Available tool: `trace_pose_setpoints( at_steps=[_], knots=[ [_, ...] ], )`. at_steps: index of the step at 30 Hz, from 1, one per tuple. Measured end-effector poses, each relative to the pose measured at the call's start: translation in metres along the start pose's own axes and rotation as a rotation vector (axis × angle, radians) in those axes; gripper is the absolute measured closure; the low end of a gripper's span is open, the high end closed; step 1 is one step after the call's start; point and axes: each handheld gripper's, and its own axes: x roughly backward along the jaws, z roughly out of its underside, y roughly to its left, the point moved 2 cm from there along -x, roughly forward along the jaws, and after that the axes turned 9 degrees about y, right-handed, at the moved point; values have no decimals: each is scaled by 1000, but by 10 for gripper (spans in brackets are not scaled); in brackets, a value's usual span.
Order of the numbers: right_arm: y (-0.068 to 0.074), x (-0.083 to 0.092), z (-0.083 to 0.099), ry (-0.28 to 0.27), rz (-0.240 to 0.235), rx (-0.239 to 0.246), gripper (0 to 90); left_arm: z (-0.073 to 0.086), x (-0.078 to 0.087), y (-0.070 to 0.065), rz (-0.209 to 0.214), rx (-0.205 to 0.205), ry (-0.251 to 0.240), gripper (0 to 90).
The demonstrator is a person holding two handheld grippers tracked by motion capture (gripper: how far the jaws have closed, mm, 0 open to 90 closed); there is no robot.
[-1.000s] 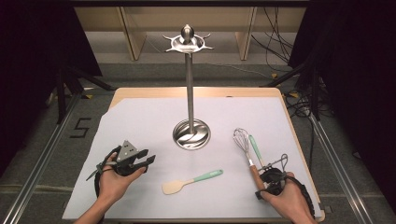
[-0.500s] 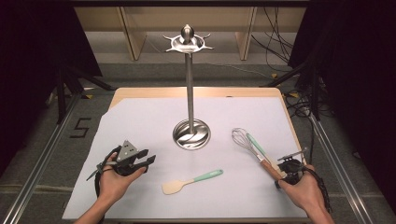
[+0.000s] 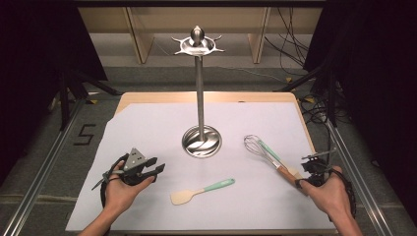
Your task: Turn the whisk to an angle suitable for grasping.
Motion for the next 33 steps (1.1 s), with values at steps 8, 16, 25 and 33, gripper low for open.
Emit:
trace_pose_setpoints(
  at_steps=[8, 16, 25, 33],
  knots=[
    [-3, 1, -35, -50, -16, -8, 887, -1, -1, -1, -9, -18, 8, 587],
    [19, -34, -95, -60, -16, -13, 900, -1, 0, 0, -5, -28, 9, 586],
    [19, -57, -122, -75, -5, -54, 900, 0, 0, -2, 0, -12, -4, 586],
    [38, -66, -128, -45, -109, -33, 900, 1, -1, -1, 4, -19, 6, 584]
  ],
)
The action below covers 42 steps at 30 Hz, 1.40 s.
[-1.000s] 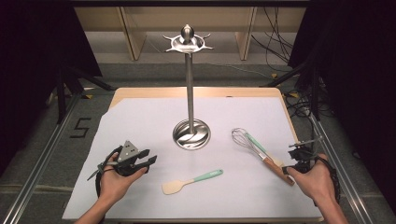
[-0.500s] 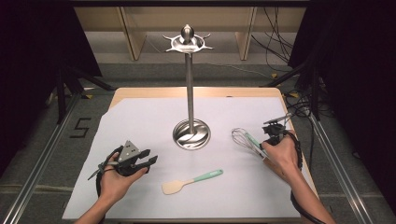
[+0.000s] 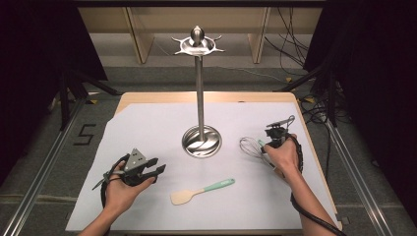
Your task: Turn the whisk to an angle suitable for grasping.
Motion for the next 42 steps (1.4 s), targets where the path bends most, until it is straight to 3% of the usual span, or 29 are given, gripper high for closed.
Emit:
trace_pose_setpoints(
  at_steps=[1, 2, 3, 4, 5, 6, 12, 14, 16, 17, 18, 19, 20, 24, 25, 28, 29, 30, 31, 32, 33, 34, 38, 39, 40, 42],
  knots=[
    [4, 0, 0, -8, -11, -9, 900, 0, 0, -1, -1, 5, -2, 583],
    [5, -1, -1, -14, -13, 15, 900, 0, 0, -1, 0, 4, -2, 583],
    [11, -2, 0, 2, -41, -2, 900, 0, -1, -1, 2, 4, -2, 582],
    [13, -3, 0, 16, -67, 27, 900, 0, -1, -1, 8, 4, -4, 581],
    [17, -6, 0, 21, -47, 15, 900, 0, -1, -1, 8, 4, -4, 582],
    [19, -6, 0, 24, -46, 40, 900, 0, -1, -1, 3, 4, -1, 581],
    [30, -7, -1, 67, -88, 70, 900, 0, -1, 0, 7, -10, 11, 580],
    [32, -11, 0, 72, -105, 128, 900, 0, -1, 0, 7, -9, 12, 580],
    [37, -12, 1, 87, -124, 121, 900, 0, -1, -1, 13, 0, 3, 580],
    [35, -14, 0, 69, -110, 169, 900, 0, -1, -2, 14, -2, 3, 580],
    [35, -14, 0, 69, -110, 169, 900, 0, -1, -2, 14, -2, 3, 581],
    [40, -12, 1, 105, -120, 127, 900, 0, -1, -1, 9, -12, 12, 581],
    [41, -13, 1, 92, -125, 167, 900, 0, -2, -2, 17, 0, 2, 580],
    [47, -14, 3, 127, -171, 183, 900, 0, -2, -2, 17, 0, 2, 581],
    [49, -18, 3, 126, -180, 225, 900, -1, -2, -2, 18, 0, 1, 581],
    [53, -18, 6, 144, -202, 247, 900, 0, -2, -2, 20, -1, 2, 581],
    [55, -20, 7, 148, -202, 278, 900, 0, -2, -2, 21, -2, 3, 581],
    [63, -19, 11, 184, -225, 295, 900, -1, -2, -3, 15, -4, 5, 580],
    [66, -19, 12, 197, -222, 325, 900, -1, -2, -3, 15, -4, 5, 580],
    [66, -19, 12, 197, -222, 325, 900, -1, -2, -3, 14, -5, 6, 580],
    [73, -20, 14, 218, -297, 350, 900, -1, -3, -4, 15, -5, 4, 580],
    [76, -20, 15, 221, -305, 374, 900, -1, -3, -4, 16, -5, 3, 580],
    [83, -16, 18, 227, -290, 419, 900, -1, -3, -3, 17, -6, 4, 579],
    [83, -13, 19, 208, -285, 431, 892, -1, -3, -3, 18, -7, 5, 579],
    [82, 2, 20, 162, -274, 403, 887, -2, -2, -2, 14, -18, 13, 579],
    [75, 20, 23, 119, -218, 411, 891, -2, -2, -3, 15, -17, 10, 579]
  ],
)
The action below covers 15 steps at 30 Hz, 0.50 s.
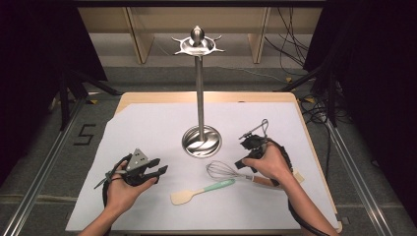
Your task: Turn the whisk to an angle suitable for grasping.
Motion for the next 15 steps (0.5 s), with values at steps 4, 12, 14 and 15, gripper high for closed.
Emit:
trace_pose_setpoints(
  at_steps=[4, 12, 14, 15],
  knots=[
    [-7, 23, 23, 36, 59, -24, 896, -1, -1, -1, 5, 3, -12, 579],
    [-20, 26, 114, 268, 118, -264, 873, -2, 0, -1, 4, 5, -14, 578],
    [-23, 24, 120, 285, 116, -280, 872, -2, -1, -2, 6, 6, -18, 577],
    [-26, 22, 123, 277, 115, -293, 872, -2, 0, -2, 6, -4, -8, 577]
  ],
)
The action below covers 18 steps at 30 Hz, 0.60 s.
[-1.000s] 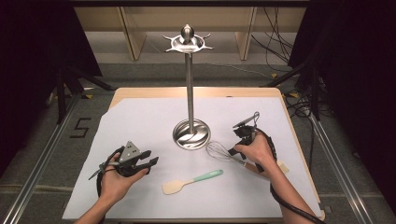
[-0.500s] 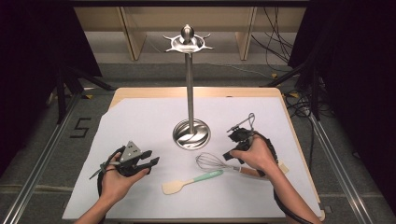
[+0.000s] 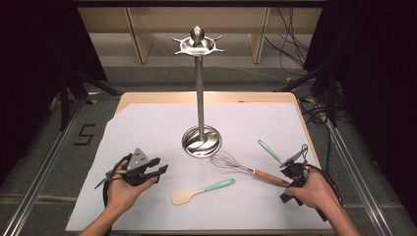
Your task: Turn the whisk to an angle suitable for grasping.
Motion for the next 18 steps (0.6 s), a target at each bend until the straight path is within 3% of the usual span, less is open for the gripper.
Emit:
trace_pose_setpoints(
  at_steps=[3, 5, 6, 7, 8, 9, 10, 12, 14, 16, 17, 18],
  knots=[
    [-8, -5, -5, -22, -9, -68, 883, 0, -1, 0, 3, -2, 0, 577],
    [-11, -8, -8, -35, -1, -73, 885, 0, 0, 0, -5, -2, 0, 577],
    [-12, -7, -15, -26, 4, -104, 895, 0, 0, 1, -4, 5, -5, 577],
    [-16, -7, -20, -79, 40, -56, 896, 0, 0, 0, 1, 13, -11, 577],
    [-16, -7, -20, -79, 40, -56, 896, 0, 0, 0, 1, 13, -11, 577],
    [-10, -5, -30, -31, 39, -155, 900, 1, 0, 2, -8, 4, -4, 577],
    [-10, -5, -30, -31, 39, -155, 900, 1, 0, 2, -8, 4, -4, 577],
    [-13, -5, -41, -95, 88, -93, 900, 1, 1, 1, -8, 12, -11, 577],
    [-10, -4, -54, -88, 113, -93, 900, 1, 1, 1, -5, 8, -10, 576],
    [-7, -4, -66, -130, 128, -87, 900, 0, 1, 0, -8, 9, -11, 575],
    [-5, -4, -78, -115, 137, -86, 900, 1, 1, 0, -4, 8, -13, 575],
    [-4, -3, -83, -135, 132, -87, 900, 1, 1, 0, -4, 8, -13, 575]
  ],
)
